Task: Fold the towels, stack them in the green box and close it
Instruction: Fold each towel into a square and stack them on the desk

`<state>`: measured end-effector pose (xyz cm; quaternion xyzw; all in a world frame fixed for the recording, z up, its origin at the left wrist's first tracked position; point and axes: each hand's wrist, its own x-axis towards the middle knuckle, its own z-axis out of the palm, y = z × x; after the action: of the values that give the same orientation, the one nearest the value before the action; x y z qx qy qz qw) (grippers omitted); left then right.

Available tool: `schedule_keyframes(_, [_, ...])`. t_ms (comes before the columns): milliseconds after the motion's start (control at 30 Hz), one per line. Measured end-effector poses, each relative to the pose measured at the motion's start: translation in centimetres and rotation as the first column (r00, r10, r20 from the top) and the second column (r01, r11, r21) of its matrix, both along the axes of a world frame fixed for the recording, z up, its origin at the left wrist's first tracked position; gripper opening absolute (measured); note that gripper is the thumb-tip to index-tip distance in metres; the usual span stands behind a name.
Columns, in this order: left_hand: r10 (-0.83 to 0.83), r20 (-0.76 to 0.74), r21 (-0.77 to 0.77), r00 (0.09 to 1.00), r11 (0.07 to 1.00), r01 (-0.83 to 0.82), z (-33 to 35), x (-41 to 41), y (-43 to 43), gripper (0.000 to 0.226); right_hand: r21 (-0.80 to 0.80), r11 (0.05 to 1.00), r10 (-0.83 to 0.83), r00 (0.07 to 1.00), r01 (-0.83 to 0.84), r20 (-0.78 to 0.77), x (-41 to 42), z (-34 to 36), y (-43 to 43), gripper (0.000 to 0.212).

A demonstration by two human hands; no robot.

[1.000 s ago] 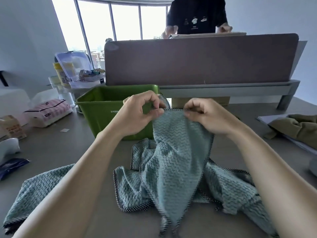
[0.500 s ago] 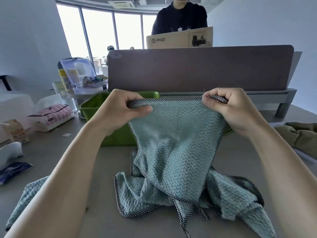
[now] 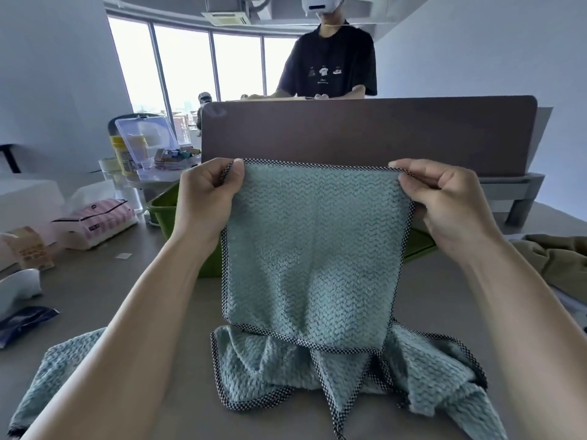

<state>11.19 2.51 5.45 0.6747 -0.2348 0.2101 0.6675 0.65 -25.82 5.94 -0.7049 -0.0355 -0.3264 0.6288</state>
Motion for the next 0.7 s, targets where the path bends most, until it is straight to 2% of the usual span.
schedule_keyframes(133, [-0.04, -0.006, -0.031, 0.999, 0.999, 0.04, 0.2, -0.4, -0.2, 0.039, 0.136, 0.99, -0.021, 1.0, 0.02, 0.0, -0.3, 0.4, 0.7, 0.019])
schedule_keyframes(233, [-0.098, -0.013, -0.092, 0.995, 0.991, 0.096, 0.9, -1.3, -0.3, 0.039, 0.177, 0.984, 0.012, 1.0, -0.016, 0.024, -0.8, 1.0, 1.0, 0.022])
schedule_keyframes(367, [-0.278, -0.028, -0.21, 0.96, 0.941, 0.266, 2.1, -2.8, 0.1, 0.027, 0.208, 0.959, 0.163, 0.975, -0.192, 0.153, -2.4, 2.7, 1.4, 0.023])
schedule_keyframes(467, [-0.463, -0.029, -0.347, 0.886, 0.836, 0.426, 2.8, -4.2, 0.3, 0.024, 0.209, 0.9, 0.336, 0.914, -0.383, 0.225, -3.7, 3.8, 2.2, 0.025])
schedule_keyframes(567, [-0.569, -0.05, -0.385, 0.821, 0.77, 0.51, 2.7, -5.5, -0.6, 0.031, 0.241, 0.863, 0.403, 0.893, -0.443, 0.199, -4.2, 3.7, 3.7, 0.029])
schedule_keyframes(700, [-0.577, -0.142, -0.393, 0.804, 0.779, 0.489, 1.7, -6.9, -3.4, 0.033, 0.291, 0.829, 0.471, 0.877, -0.477, 0.098, -3.4, 2.4, 6.2, 0.018])
